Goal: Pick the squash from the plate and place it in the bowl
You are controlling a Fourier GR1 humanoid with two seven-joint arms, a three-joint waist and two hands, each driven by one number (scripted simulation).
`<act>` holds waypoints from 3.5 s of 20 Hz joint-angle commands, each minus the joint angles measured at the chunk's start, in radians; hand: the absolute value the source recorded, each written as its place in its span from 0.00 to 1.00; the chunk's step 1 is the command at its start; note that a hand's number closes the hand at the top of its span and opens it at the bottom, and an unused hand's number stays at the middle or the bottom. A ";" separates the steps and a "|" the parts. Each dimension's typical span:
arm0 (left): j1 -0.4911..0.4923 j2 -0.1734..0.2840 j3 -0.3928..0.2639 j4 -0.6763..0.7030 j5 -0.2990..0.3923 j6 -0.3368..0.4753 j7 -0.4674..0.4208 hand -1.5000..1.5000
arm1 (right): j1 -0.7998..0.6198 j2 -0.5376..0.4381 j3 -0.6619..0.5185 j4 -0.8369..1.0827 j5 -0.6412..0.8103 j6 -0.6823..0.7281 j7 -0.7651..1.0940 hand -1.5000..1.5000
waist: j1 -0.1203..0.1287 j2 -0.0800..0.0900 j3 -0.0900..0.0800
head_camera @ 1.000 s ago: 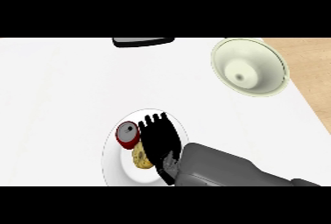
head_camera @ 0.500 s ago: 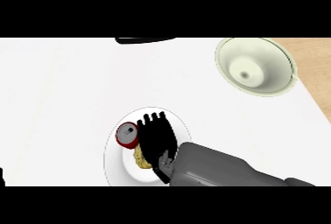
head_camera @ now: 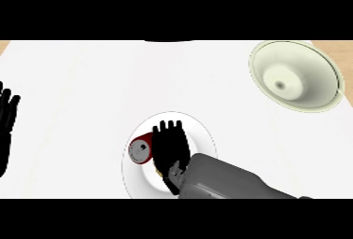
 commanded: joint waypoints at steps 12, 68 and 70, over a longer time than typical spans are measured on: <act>-0.271 -0.007 0.050 0.352 -0.011 -0.140 -0.106 0.50 | 0.084 0.031 -0.087 0.139 0.250 -0.020 -0.107 1.00 | 0.060 0.002 0.002; -0.307 -0.082 0.046 0.317 -0.082 -0.124 -0.061 0.50 | 0.476 -1.183 -1.302 -0.044 -0.551 0.028 -0.833 1.00 | 0.085 0.005 0.002; -0.318 -0.110 0.013 0.304 -0.112 -0.095 -0.048 0.50 | 0.461 -1.134 -1.248 -0.108 -0.533 0.008 -0.763 1.00 | 0.078 0.003 0.002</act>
